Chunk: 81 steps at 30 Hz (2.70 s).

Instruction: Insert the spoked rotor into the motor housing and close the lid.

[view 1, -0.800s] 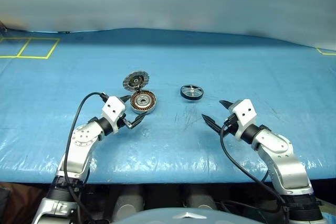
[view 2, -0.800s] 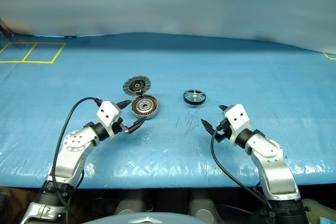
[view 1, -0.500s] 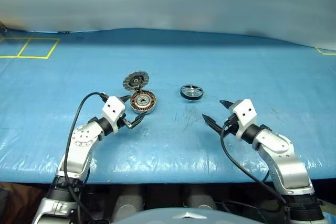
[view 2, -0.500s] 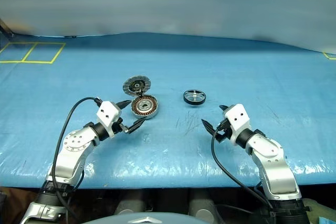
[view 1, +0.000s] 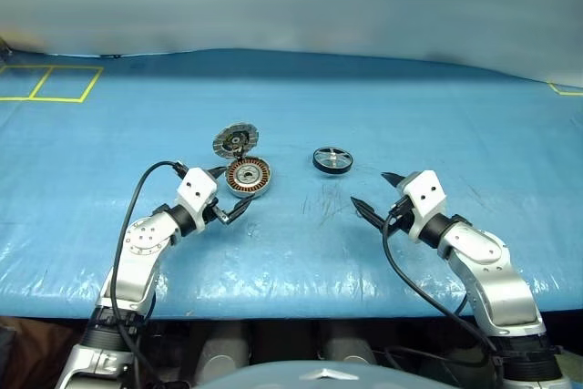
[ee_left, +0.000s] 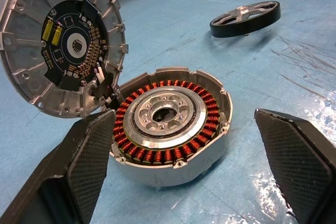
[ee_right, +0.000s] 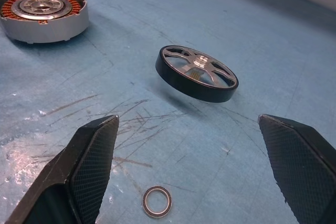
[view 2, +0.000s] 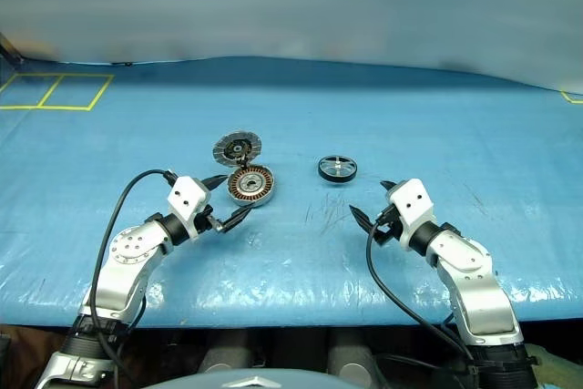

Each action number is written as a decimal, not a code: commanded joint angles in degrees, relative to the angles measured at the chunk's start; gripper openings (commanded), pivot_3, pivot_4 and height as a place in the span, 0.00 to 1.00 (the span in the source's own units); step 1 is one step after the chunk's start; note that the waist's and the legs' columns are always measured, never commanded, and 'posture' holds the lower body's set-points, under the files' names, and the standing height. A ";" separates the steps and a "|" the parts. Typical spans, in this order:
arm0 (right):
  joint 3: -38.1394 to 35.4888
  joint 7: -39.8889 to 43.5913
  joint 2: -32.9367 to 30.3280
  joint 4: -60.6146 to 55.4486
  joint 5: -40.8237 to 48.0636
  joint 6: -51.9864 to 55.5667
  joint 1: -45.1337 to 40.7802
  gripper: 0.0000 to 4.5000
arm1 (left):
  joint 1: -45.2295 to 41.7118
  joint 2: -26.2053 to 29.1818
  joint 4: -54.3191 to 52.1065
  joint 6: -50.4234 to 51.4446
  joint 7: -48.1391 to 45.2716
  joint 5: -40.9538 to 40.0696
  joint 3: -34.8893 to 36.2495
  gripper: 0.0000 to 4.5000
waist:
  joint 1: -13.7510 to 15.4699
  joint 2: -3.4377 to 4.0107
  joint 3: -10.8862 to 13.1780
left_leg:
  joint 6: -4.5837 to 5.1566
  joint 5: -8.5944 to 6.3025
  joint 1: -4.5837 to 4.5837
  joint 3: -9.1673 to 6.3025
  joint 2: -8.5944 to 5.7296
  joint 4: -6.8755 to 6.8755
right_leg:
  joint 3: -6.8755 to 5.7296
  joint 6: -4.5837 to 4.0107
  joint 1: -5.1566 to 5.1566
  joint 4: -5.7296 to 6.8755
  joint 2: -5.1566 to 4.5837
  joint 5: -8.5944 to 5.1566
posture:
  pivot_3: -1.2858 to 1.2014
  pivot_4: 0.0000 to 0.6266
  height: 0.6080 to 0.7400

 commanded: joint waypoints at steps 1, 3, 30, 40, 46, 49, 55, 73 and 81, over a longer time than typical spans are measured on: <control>-0.46 0.02 -0.47 -0.98 0.06 -0.61 -0.55 0.99 | -0.69 0.54 -2.44 -0.06 -0.67 -0.24 -0.02 1.00 | 0.00 0.00 0.00 | 0.00 0.00 0.00 0.00 0.00 0.00 | 0.00 0.00 0.00 0.00 0.00 0.00 | 0.52 0.24 1.00; -0.40 0.01 -0.60 -0.97 -0.08 -0.67 -0.58 0.99 | -0.79 0.78 -2.42 0.11 -0.90 -0.17 -0.07 1.00 | -0.01 0.00 0.00 | 0.00 0.00 0.00 0.00 0.01 0.00 | 0.00 0.00 0.00 0.00 0.00 0.00 | 0.52 0.24 1.00; 1.09 0.88 -0.82 1.34 -0.49 -1.02 -5.09 0.99 | -28.97 19.78 2.48 -5.66 -20.36 26.00 -19.91 1.00 | 0.26 -0.03 0.03 | -0.04 0.03 -0.11 0.17 -0.10 -0.03 | -0.04 -0.01 -0.06 -0.05 0.05 -0.01 | 0.52 0.24 1.00; 1.93 1.41 -1.19 1.20 -0.88 -0.25 -7.38 0.99 | -43.93 17.05 15.65 -17.57 -27.37 36.95 -30.02 1.00 | -0.01 -0.05 0.06 | -0.03 0.03 -0.13 0.18 -0.11 -0.06 | 0.01 0.08 -0.07 -0.01 0.13 -0.06 | 0.52 0.24 1.00; 1.68 1.51 -1.69 0.93 -0.97 0.09 -6.69 0.99 | -45.66 16.34 15.32 -19.75 -32.12 35.70 -29.90 1.00 | 0.00 -0.06 0.07 | -0.03 0.03 -0.15 0.18 -0.11 -0.03 | 0.02 0.09 -0.06 -0.01 0.13 -0.07 | 0.52 0.24 1.00; 1.65 1.48 -1.71 0.81 -1.01 0.23 -6.64 0.99 | -46.30 16.57 15.63 -20.59 -33.07 36.01 -29.47 1.00 | -0.01 -0.06 0.07 | -0.03 0.03 -0.14 0.17 -0.11 0.00 | 0.03 0.10 -0.06 0.03 0.13 -0.07 | 0.52 0.24 1.00; 1.96 1.07 -1.51 1.47 -1.56 0.45 -7.01 0.99 | -46.21 16.75 15.79 -21.71 -34.92 36.43 -29.53 1.00 | -0.03 -0.06 0.07 | -0.03 0.03 -0.12 0.17 -0.10 0.07 | 0.04 0.11 -0.08 0.18 0.13 -0.08 | 0.52 0.24 1.00; 2.18 1.23 -1.59 2.12 -2.33 0.97 -8.21 0.99 | -45.56 18.47 15.76 -23.67 -36.10 37.76 -29.46 1.00 | -0.04 -0.07 0.07 | -0.08 0.07 -0.11 0.15 -0.10 0.20 | 0.04 0.12 -0.11 0.42 0.14 -0.13 | 0.52 0.24 1.00; 1.75 0.56 -1.49 2.51 -2.65 0.68 -8.39 0.99 | -45.55 17.76 19.24 -23.55 -35.39 39.81 -30.02 1.00 | -0.04 -0.07 0.07 | -0.09 0.08 -0.10 0.15 -0.10 0.21 | 0.04 0.12 -0.10 0.44 0.14 -0.13 | 0.52 0.24 1.00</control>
